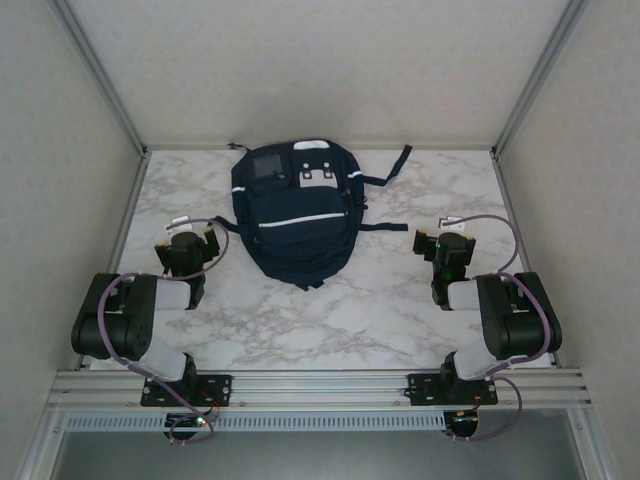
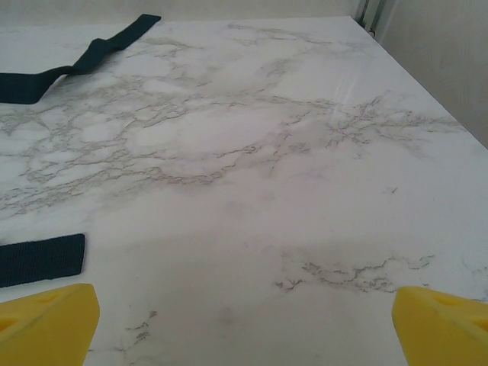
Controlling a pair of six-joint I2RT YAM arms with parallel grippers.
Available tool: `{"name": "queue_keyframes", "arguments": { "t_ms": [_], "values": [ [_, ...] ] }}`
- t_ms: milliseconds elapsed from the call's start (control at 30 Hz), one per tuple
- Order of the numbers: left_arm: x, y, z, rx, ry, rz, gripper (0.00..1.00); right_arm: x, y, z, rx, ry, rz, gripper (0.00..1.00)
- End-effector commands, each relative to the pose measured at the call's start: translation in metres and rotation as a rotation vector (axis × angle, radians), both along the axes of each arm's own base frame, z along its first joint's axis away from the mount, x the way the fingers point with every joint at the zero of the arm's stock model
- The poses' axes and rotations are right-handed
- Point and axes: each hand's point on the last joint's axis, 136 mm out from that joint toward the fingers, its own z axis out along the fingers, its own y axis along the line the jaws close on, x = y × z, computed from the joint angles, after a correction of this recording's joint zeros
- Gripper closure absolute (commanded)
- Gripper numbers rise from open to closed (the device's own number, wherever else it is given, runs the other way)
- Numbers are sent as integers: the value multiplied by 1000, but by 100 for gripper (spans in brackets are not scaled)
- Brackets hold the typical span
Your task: Pack the student bag
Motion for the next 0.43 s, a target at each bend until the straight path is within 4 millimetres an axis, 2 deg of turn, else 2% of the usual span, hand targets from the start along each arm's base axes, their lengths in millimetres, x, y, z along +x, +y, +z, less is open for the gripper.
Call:
{"name": "queue_keyframes", "arguments": {
  "t_ms": [0,400],
  "values": [
    [13,-13,22,-7,-107,-68,0,5,0,8,18,-40,-5,1],
    [13,-14,21,0,-92,-66,0,5,0,8,18,-38,-4,1]
  ]
}}
